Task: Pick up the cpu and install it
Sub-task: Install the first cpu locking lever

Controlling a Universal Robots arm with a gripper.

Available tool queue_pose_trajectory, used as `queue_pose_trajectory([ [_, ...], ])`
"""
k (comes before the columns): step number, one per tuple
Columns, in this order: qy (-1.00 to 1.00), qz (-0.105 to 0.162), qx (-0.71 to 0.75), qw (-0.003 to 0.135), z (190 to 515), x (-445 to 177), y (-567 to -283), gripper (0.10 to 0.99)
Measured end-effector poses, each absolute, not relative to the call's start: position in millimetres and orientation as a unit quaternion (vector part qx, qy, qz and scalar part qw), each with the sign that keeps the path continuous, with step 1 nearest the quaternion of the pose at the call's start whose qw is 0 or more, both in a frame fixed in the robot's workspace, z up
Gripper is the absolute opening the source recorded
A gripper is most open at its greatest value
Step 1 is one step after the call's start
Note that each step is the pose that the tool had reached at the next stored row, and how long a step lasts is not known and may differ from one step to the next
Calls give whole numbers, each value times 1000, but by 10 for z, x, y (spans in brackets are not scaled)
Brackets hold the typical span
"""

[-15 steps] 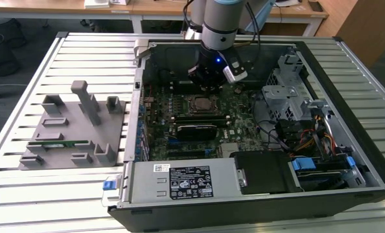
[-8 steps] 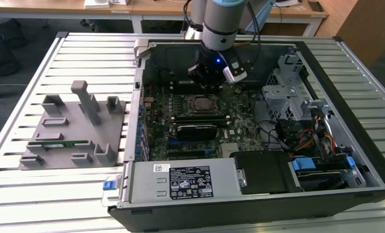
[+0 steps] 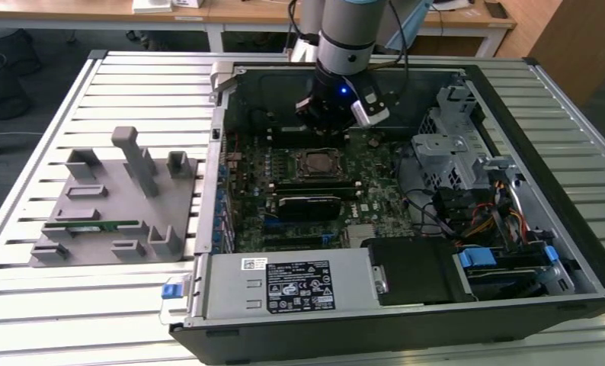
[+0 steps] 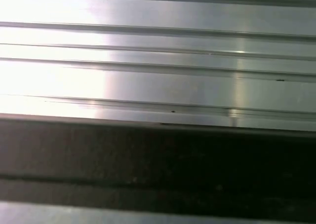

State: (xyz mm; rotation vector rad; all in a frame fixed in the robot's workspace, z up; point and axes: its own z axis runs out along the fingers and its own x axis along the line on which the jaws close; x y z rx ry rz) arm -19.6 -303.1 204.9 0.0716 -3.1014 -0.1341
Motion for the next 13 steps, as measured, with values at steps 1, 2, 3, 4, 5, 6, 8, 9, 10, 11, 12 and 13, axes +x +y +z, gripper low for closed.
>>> queue_pose_trajectory([
  [1, -999, -43, 23, 18, 2049, -195, -3037, 106],
  [2, -999, -43, 23, 18, 2049, -195, -3051, 106],
  [3, -999, -43, 23, 18, 2049, -196, -3062, 106],
  [4, -999, -43, 23, 18, 2049, -195, -3074, 106],
  [5, -999, -43, 23, 18, 2048, -194, -3084, 106],
  [6, -999, -43, 23, 18, 2048, -192, -3088, 106],
  [8, -999, -43, 23, 18, 2048, -187, -3097, 106],
  [9, -999, -43, 23, 18, 2048, -182, -3100, 106],
  [10, -999, -43, 23, 18, 2048, -176, -3102, 106],
  [11, -999, -43, 23, 18, 2048, -170, -3105, 106],
  [12, -999, -43, 23, 18, 2048, -162, -3106, 106],
  [13, -999, -43, 23, 18, 2048, -155, -3107, 106],
])
